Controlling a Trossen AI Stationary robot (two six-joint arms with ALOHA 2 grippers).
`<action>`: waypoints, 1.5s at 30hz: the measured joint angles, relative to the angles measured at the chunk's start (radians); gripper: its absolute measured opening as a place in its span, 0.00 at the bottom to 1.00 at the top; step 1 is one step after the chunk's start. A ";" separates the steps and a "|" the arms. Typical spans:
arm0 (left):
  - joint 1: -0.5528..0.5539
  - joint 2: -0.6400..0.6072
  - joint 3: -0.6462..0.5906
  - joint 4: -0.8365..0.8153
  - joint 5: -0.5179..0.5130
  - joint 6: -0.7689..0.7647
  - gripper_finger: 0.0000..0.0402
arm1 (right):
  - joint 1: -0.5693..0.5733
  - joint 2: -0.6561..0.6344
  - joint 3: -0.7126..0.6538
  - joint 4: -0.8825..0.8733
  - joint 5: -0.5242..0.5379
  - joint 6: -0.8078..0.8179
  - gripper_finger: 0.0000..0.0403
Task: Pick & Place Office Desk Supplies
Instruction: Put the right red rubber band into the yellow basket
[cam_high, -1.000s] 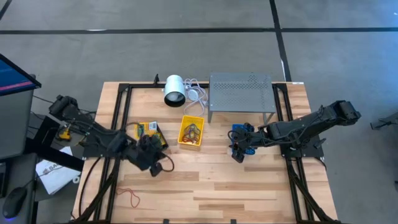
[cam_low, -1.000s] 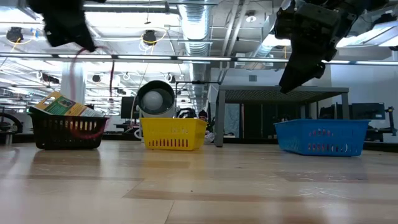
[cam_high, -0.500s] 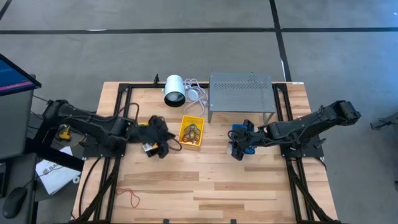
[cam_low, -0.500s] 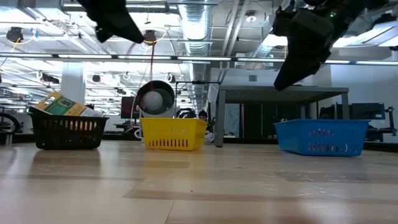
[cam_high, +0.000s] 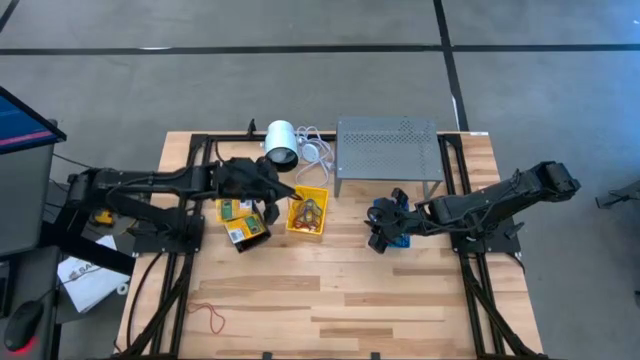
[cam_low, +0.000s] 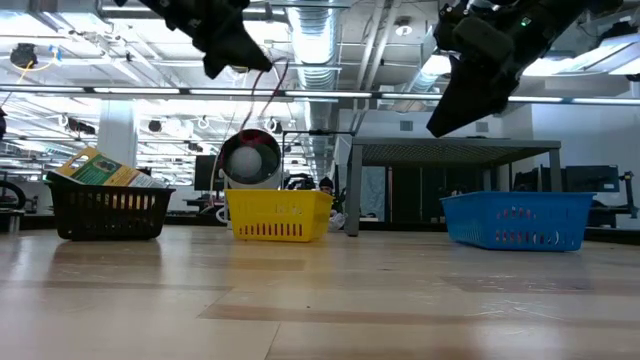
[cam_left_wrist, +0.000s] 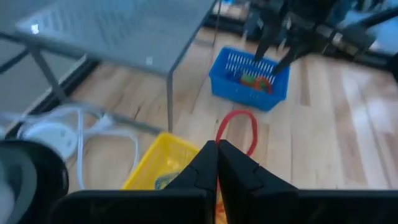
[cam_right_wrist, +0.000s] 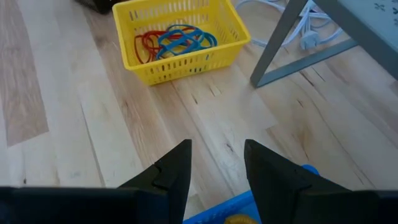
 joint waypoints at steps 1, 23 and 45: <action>0.008 0.000 0.000 0.020 0.010 0.008 0.00 | 0.000 0.000 0.000 0.001 0.000 0.000 0.35; 0.043 0.143 0.000 0.067 0.068 0.018 0.00 | 0.000 0.000 0.000 0.020 -0.003 0.003 0.35; 0.043 0.184 0.000 0.086 0.088 -0.013 0.00 | 0.003 0.000 0.000 0.020 -0.004 0.003 0.35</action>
